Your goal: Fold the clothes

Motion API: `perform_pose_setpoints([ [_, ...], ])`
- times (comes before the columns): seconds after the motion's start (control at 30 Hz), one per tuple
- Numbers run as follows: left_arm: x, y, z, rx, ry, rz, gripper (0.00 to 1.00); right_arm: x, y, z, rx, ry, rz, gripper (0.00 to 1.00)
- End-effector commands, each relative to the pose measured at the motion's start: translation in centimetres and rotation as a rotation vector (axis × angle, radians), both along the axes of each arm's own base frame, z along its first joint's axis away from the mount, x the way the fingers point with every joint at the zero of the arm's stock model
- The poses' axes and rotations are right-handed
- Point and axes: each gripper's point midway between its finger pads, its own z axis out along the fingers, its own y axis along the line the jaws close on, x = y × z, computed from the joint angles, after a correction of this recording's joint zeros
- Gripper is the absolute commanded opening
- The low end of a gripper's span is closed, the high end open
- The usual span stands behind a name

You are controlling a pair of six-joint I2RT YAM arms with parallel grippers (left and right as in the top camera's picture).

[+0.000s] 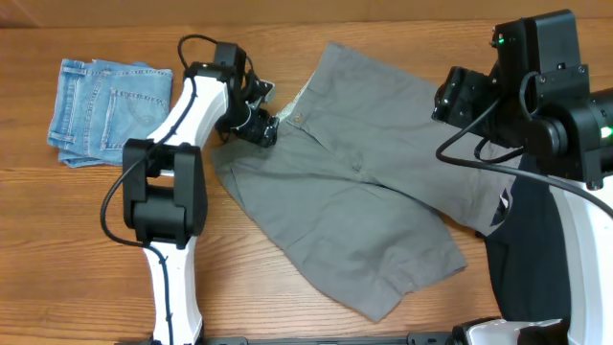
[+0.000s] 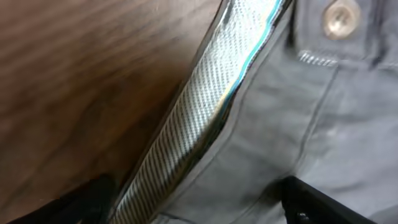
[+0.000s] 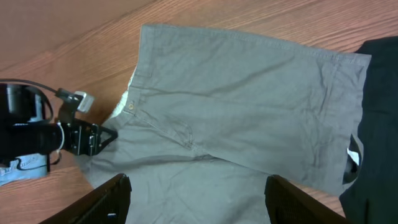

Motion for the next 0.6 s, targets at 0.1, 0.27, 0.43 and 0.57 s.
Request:
perform_pose_setpoints([
  [0.1,-2.3,0.8,-4.6,0.037,0.134,-0.029,0.47,-0.6,-0.2,0.8,0.011,-0.016,-0.004,0.72],
  [0.27,-4.8,6.2,-6.0,0.238,0.279,0.165,0.04,-0.5,-0.2,0.8,0.011,-0.02,-0.005,0.73],
  [0.43,-5.4,12.2,-3.7,0.178,0.342,0.452,0.04,-0.3,-0.1,1.0,0.014,-0.031,-0.005,0.73],
  [0.57,-5.0,15.3,0.2,0.024,0.307,0.583,0.04,-0.1,-0.1,0.8,0.012,-0.024,-0.005,0.74],
])
